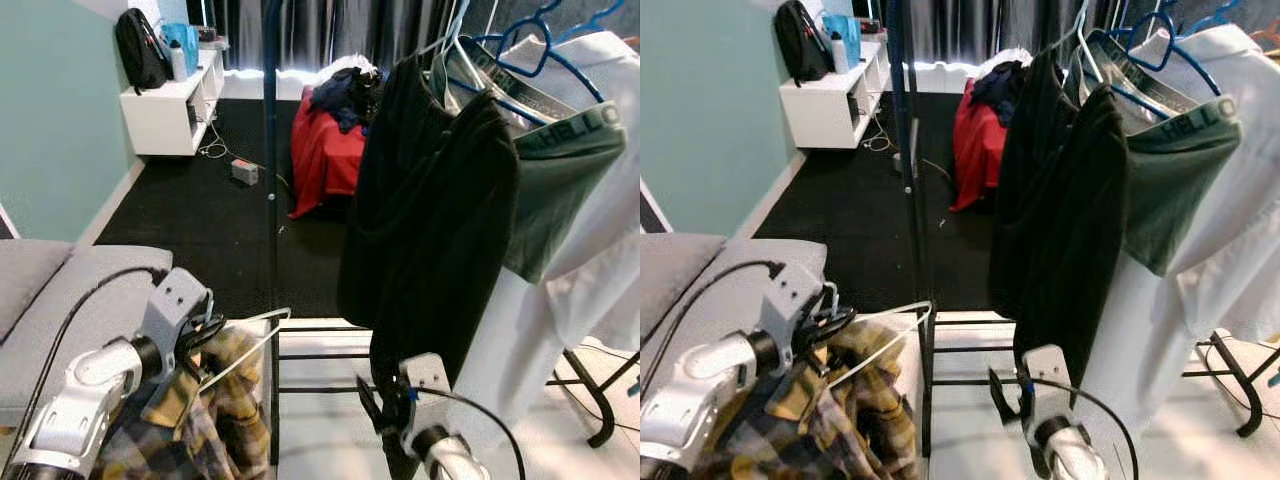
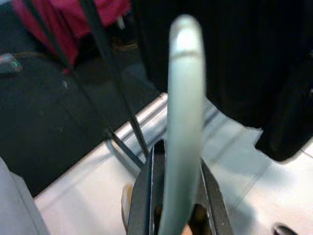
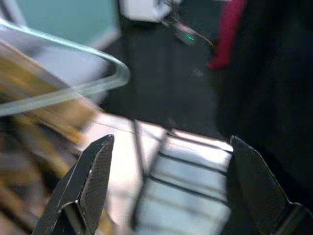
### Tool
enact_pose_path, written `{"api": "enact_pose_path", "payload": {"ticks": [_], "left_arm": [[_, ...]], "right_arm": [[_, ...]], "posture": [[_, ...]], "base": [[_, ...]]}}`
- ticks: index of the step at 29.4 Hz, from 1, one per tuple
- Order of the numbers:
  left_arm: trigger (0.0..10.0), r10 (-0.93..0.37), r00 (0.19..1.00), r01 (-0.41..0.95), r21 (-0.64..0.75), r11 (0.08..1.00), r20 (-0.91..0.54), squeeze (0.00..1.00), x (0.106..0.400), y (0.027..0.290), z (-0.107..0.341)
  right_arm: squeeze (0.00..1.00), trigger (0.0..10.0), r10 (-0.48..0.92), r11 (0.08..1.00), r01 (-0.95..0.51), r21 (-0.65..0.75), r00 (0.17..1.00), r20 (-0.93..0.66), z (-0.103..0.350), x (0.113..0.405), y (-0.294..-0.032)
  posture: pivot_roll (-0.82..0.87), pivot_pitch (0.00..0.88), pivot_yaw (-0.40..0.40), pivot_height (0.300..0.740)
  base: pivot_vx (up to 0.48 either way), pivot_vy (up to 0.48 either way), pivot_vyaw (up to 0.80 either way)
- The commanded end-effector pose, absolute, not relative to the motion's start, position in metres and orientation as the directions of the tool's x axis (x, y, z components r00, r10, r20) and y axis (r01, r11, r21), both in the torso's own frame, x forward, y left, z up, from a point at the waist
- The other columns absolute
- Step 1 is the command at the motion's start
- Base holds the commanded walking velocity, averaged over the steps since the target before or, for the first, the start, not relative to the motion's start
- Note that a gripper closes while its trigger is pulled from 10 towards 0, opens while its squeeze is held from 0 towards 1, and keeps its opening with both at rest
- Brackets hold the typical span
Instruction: Hang hanger
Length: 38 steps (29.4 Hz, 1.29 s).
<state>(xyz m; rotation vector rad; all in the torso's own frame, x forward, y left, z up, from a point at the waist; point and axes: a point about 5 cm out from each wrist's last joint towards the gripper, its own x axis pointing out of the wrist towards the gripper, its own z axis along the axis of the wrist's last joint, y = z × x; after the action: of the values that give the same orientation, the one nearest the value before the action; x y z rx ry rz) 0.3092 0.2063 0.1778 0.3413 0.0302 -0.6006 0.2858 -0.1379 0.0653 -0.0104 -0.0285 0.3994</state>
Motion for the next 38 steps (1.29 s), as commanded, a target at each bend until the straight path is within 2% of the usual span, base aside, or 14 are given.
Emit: {"api": "enact_pose_path", "payload": {"ticks": [1, 6, 8, 11, 15, 16, 17, 18, 22, 24, 30, 31, 33, 38], "left_arm": [[10.0, -0.553, 0.825, 0.557, 0.338, 0.759, -0.118, 0.0, 0.306, 0.215, 0.189], [10.0, -0.574, 0.811, 0.577, 0.326, 0.749, -0.115, 0.0, 0.304, 0.215, 0.203], [10.0, -0.593, 0.798, 0.591, 0.325, 0.738, -0.106, 0.0, 0.302, 0.214, 0.218], [10.0, -0.593, 0.798, 0.591, 0.325, 0.738, -0.106, 0.0, 0.302, 0.214, 0.218], [10.0, -0.625, 0.774, 0.624, 0.289, 0.726, -0.103, 0.0, 0.298, 0.211, 0.226], [10.0, -0.661, 0.745, 0.659, 0.257, 0.707, -0.092, 0.0, 0.296, 0.207, 0.228], [10.0, -0.661, 0.745, 0.659, 0.257, 0.707, -0.092, 0.0, 0.296, 0.207, 0.228], [10.0, -0.707, 0.702, 0.705, 0.23, 0.671, -0.089, 0.0, 0.293, 0.202, 0.23], [10.0, -0.748, 0.659, 0.745, 0.21, 0.633, -0.083, 0.0, 0.289, 0.199, 0.23], [10.0, -0.748, 0.659, 0.745, 0.21, 0.633, -0.083, 0.0, 0.289, 0.199, 0.23], [10.0, -0.757, 0.652, 0.749, 0.192, 0.634, -0.044, 0.0, 0.29, 0.203, 0.242], [10.0, -0.778, 0.626, 0.773, 0.168, 0.612, -0.048, 0.0, 0.287, 0.199, 0.241], [10.0, -0.815, 0.574, 0.816, 0.137, 0.562, -0.077, 0.0, 0.279, 0.194, 0.233], [10.0, -0.815, 0.576, 0.816, 0.089, 0.571, -0.057, 0.0, 0.276, 0.204, 0.228]], "right_arm": [[1.0, 10.0, 0.413, 0.91, -0.414, 0.022, 0.91, 0.035, 0.062, 0.279, -0.139], [1.0, 10.0, 0.467, 0.874, -0.474, 0.106, 0.88, 0.09, 0.07, 0.275, -0.137], [1.0, 10.0, 0.545, 0.808, -0.559, 0.186, 0.829, 0.123, 0.077, 0.269, -0.133], [1.0, 10.0, 0.545, 0.808, -0.559, 0.186, 0.829, 0.123, 0.077, 0.269, -0.133], [1.0, 10.0, 0.625, 0.742, -0.636, 0.212, 0.771, 0.125, 0.08, 0.264, -0.134], [1.0, 10.0, 0.667, 0.705, -0.675, 0.215, 0.735, 0.121, 0.082, 0.263, -0.135], [1.0, 10.0, 0.667, 0.705, -0.675, 0.215, 0.735, 0.121, 0.082, 0.263, -0.135], [1.0, 10.0, 0.712, 0.669, -0.717, 0.196, 0.694, 0.105, 0.083, 0.262, -0.135], [1.0, 10.0, 0.76, 0.627, -0.759, 0.177, 0.646, 0.077, 0.083, 0.261, -0.136], [1.0, 10.0, 0.76, 0.627, -0.759, 0.177, 0.646, 0.077, 0.083, 0.261, -0.136], [1.0, 10.0, 0.707, 0.704, -0.708, 0.065, 0.706, 0.04, 0.082, 0.262, -0.146], [0.0, 10.0, 0.665, 0.746, -0.666, 0.015, 0.746, 0.021, 0.079, 0.263, -0.148], [0.0, 10.0, 0.606, 0.794, -0.606, -0.05, 0.795, 0.0, 0.074, 0.265, -0.149], [0.0, 10.0, 0.599, 0.801, -0.599, -0.011, 0.8, 0.037, 0.077, 0.262, -0.15]], "posture": [[0.0, 0.097, -0.011, 0.74], [0.0, 0.095, -0.01, 0.74], [0.0, 0.093, -0.009, 0.74], [0.0, 0.093, -0.009, 0.74], [0.0, 0.083, -0.005, 0.74], [0.0, 0.082, -0.002, 0.74], [0.0, 0.082, -0.002, 0.74], [0.0, 0.075, 0.003, 0.74], [0.0, 0.069, 0.0, 0.74], [0.0, 0.069, 0.0, 0.74], [0.01, 0.059, 0.004, 0.74], [0.01, 0.063, 0.001, 0.74], [0.02, 0.06, -0.001, 0.74], [0.02, 0.052, -0.012, 0.74]], "base": [[0.0, 0.0, 0.0], [0.0, 0.0, 0.0], [0.0, 0.0, 0.0], [0.0, 0.0, 0.0], [0.0, 0.0, 0.0], [0.0, 0.0, 0.0], [0.0, 0.0, 0.0], [0.0, 0.0, 0.0], [0.0, 0.0, 0.0], [0.0, 0.0, 0.0], [0.0, 0.0, 0.0], [0.0, 0.0, 0.0], [0.0, 0.0, 0.0], [0.0, 0.0, 0.0]]}}
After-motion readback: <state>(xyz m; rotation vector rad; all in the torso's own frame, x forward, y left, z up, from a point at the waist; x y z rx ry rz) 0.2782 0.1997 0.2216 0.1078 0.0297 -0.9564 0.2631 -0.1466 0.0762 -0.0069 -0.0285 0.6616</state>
